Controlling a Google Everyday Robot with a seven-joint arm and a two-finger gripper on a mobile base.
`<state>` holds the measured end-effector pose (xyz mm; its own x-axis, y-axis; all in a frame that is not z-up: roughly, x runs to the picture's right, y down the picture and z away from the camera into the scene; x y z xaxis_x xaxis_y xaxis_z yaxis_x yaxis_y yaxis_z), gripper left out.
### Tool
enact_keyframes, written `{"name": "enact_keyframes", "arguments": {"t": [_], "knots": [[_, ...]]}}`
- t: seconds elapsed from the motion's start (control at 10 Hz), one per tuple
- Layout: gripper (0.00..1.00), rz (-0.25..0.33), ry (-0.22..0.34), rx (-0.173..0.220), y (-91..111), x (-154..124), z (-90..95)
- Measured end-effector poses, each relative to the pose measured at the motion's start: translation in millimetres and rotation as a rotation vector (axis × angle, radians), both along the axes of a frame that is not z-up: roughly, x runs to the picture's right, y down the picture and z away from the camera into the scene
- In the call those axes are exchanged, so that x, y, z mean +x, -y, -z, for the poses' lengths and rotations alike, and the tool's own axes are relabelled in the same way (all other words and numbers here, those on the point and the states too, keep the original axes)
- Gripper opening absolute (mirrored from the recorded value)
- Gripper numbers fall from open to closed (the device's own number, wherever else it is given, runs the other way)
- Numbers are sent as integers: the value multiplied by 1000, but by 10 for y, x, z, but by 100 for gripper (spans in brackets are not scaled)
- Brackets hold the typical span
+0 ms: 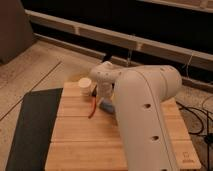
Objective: Wipe the white sponge on the table
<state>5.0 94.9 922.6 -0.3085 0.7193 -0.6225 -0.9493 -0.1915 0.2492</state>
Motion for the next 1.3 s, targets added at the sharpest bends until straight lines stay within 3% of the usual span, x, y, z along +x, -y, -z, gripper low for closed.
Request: {"name": "enact_keyframes", "arguments": {"t": [0.1,0.3,0.7,0.9,1.3], "knots": [[63,-2,-2,-9,-32,7,-23],[43,-2,-15,-16,-42,67,-57],[2,22,-11,14,42,42,-74],[0,41,14,27,81,-119,-16],[0,68,69,17,11,-388,81]]}}
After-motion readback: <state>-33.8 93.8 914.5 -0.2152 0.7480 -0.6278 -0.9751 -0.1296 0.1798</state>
